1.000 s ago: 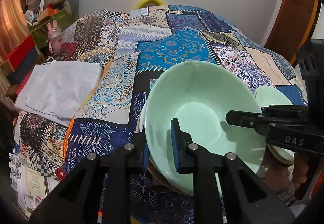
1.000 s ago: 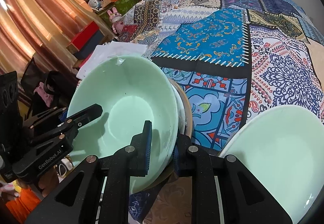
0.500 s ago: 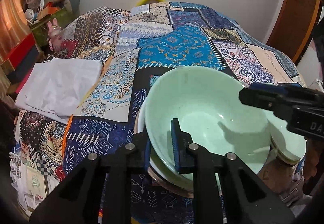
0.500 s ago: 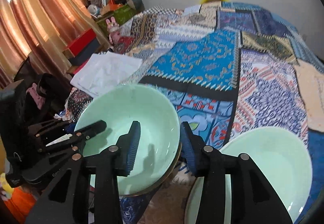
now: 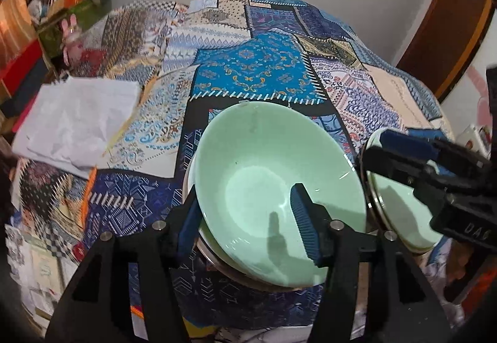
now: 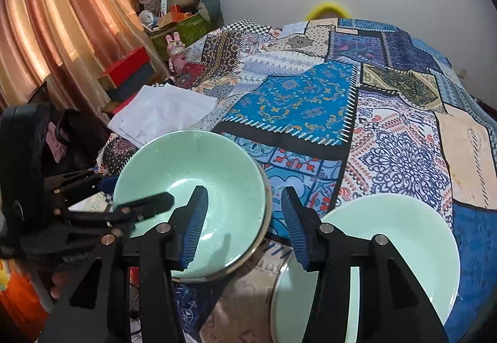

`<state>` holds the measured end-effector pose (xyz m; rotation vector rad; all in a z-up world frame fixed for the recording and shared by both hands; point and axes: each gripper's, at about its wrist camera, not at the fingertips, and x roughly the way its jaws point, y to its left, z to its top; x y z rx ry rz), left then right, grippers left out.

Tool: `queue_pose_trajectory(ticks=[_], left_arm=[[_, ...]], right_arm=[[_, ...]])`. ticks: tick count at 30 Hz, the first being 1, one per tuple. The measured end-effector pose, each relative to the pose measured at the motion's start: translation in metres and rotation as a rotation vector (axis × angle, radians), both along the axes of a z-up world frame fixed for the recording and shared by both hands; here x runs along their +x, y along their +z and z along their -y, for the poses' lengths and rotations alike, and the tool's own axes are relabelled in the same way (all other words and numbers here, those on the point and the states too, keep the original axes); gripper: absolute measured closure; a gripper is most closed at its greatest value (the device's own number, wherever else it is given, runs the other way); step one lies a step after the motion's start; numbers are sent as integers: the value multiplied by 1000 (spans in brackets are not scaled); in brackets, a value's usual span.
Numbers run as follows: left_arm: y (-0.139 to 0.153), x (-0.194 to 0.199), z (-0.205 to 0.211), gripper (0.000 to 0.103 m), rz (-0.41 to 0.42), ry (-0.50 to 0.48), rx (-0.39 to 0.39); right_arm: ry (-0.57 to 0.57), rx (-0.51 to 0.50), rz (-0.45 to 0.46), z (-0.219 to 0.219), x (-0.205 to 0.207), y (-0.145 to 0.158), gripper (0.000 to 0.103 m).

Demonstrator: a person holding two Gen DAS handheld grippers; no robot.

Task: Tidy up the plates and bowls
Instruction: 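Lower the mint green bowl into the white dotted bowl and open the left tool, then grasp the stack rim with the left tool while the right tool holds it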

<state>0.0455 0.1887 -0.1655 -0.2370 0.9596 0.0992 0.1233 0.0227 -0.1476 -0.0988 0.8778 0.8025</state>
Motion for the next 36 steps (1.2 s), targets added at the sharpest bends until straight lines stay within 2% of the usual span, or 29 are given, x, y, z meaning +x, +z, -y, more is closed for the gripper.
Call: queue_pose_trajectory(ticks=[2, 6, 11, 17, 21, 29, 32, 34, 36], left_arm=[[4, -3, -2, 46, 12, 11, -7], [22, -13, 0, 46, 67, 18, 30], [45, -30, 0, 32, 154, 10, 85], [25, -31, -15, 32, 70, 53, 80], [9, -33, -23, 32, 28, 74, 35], [-6, -25, -17, 32, 8, 55, -6], [-14, -21, -20, 38, -20, 59, -28], [-20, -20, -22, 39, -40, 63, -46], [-26, -19, -26, 40, -51, 64, -97]], right_arm=[[1, -9, -1, 2, -1, -2, 57], [4, -28, 0, 6, -1, -5, 57], [6, -35, -4, 9, -1, -5, 57], [25, -52, -8, 4, -4, -7, 57], [44, -68, -37, -3, -4, -15, 57], [61, -71, -160, -19, 10, -37, 57], [57, -75, -186, -22, 15, -41, 57], [57, -75, -204, -23, 18, -44, 57], [63, -76, -220, -25, 20, -45, 57]])
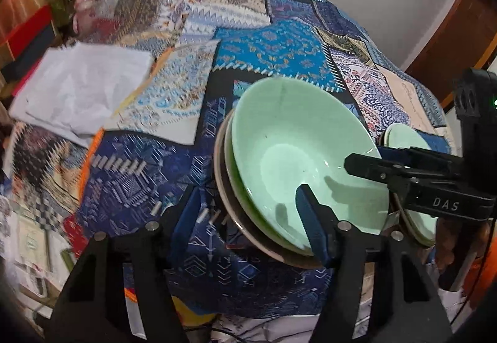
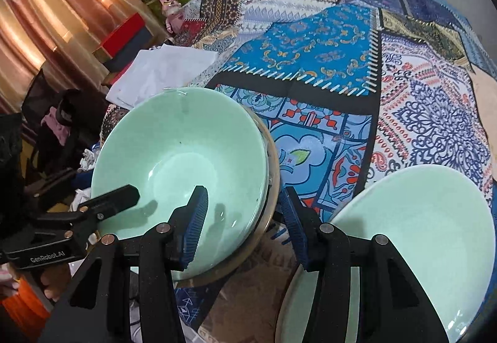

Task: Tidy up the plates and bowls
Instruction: 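Grasp the stack rim with the left tool while the right tool holds it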

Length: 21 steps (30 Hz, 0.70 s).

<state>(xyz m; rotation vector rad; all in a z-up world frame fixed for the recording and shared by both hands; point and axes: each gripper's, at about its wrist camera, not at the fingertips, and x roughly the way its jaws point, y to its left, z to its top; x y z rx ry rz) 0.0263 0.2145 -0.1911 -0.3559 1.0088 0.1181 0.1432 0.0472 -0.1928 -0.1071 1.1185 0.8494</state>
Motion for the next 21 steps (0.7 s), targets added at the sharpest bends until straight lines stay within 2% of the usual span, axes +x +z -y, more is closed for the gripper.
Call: queue_pose_trajectory(ticks=[4, 8, 13, 16, 21], left_arm=[[-6, 4, -2, 45, -15, -4, -63], [-15, 12, 1, 54, -50, -10, -100], [-19, 13, -1, 55, -45, 4, -121], [-21, 13, 0, 55, -40, 8, -113], [-19, 12, 6, 55, -36, -7, -57]], right_arm=[[30, -24, -3, -7, -2, -3, 57], [48, -49, 13, -13, -4, -6, 61], [49, -55, -3, -13, 0, -12, 67], [62, -72, 15, -16, -3, -13, 67], [63, -96, 47, -19, -4, -15, 71]])
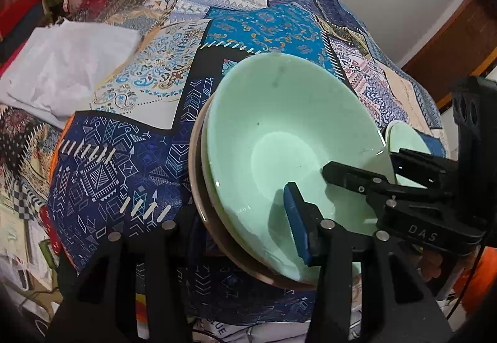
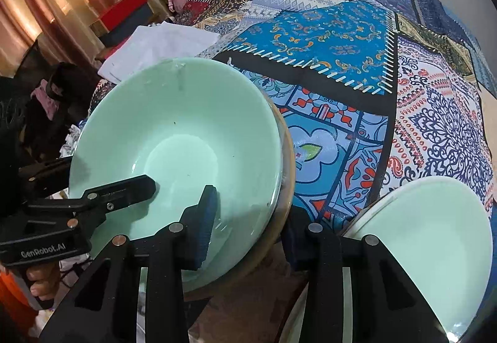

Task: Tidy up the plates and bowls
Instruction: 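Grasp the stack rim with the left tool while the right tool holds it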

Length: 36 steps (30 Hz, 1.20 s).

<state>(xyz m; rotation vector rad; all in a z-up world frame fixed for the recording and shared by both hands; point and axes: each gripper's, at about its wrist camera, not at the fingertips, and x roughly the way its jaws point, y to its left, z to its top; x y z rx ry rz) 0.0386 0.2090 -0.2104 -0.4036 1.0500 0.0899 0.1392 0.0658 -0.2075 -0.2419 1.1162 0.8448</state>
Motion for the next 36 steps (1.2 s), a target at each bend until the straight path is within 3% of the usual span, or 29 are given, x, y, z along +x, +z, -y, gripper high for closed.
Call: queue_pose_trajectory(ticks=[11, 23, 36], left_arm=[[2, 6, 4, 55, 2, 18, 49], [8, 7, 2, 55, 9, 22, 37], [41, 3, 14, 55, 68, 8, 68]], right_arm=[[-62, 56, -46, 6, 8, 3, 76], [-91, 92, -40, 10, 8, 10, 76], [-110, 145, 19, 26, 4, 39, 76]])
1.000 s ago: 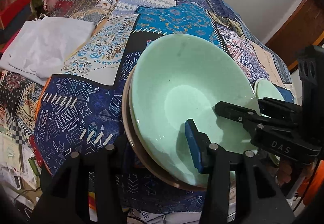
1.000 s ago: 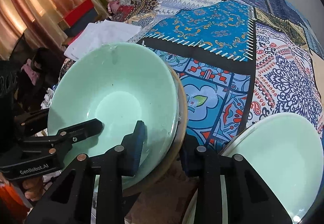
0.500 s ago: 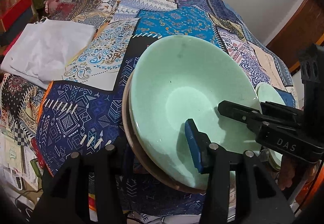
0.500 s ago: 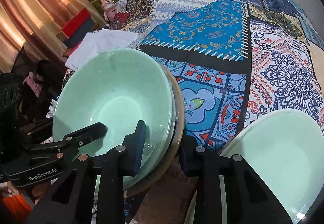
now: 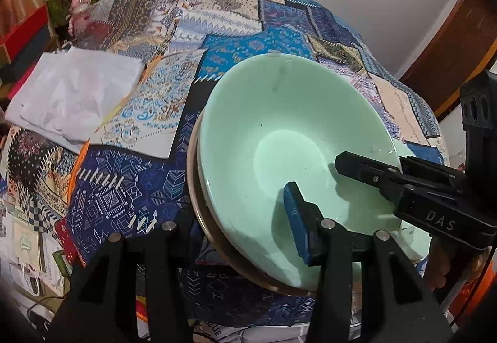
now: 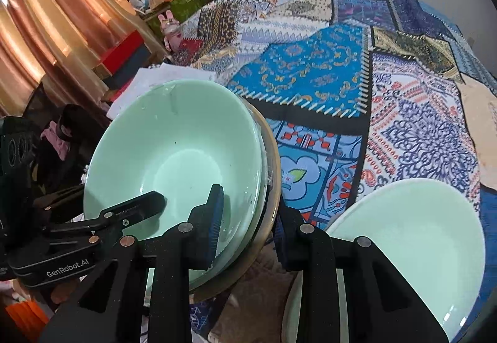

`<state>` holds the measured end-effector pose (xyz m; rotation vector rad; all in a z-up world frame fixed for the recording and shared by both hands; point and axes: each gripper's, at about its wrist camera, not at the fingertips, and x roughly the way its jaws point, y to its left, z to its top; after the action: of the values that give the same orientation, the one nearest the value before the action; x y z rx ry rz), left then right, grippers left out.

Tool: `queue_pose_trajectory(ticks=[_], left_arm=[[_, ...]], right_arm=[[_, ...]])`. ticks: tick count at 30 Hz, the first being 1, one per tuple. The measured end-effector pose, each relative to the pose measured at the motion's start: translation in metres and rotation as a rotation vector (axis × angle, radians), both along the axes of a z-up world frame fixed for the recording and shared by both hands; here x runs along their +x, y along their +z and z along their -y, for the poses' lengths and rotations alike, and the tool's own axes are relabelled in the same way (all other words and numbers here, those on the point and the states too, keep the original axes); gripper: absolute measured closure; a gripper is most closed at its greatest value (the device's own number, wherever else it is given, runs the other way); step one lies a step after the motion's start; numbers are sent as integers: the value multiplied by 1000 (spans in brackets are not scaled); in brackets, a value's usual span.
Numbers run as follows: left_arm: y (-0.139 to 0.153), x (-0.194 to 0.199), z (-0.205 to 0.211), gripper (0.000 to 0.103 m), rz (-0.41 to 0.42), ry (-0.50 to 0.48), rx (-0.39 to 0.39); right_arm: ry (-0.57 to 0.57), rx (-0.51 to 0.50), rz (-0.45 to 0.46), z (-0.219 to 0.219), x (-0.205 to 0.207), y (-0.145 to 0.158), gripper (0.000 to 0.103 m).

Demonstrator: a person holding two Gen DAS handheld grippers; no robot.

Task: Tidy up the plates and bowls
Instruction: 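Grasp the stack rim with the left tool while the right tool holds it, then lower the stacked plates and bowls onto the quilt with both tools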

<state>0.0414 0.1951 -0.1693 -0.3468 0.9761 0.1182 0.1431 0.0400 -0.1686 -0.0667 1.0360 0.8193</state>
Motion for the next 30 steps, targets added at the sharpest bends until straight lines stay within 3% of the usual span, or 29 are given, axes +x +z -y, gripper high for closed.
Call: queue_pose_trajectory(ticks=[30], left_arm=[[54, 5, 86, 55, 75, -136, 32]], right_arm=[[-142, 44, 96, 90, -14, 49, 76]])
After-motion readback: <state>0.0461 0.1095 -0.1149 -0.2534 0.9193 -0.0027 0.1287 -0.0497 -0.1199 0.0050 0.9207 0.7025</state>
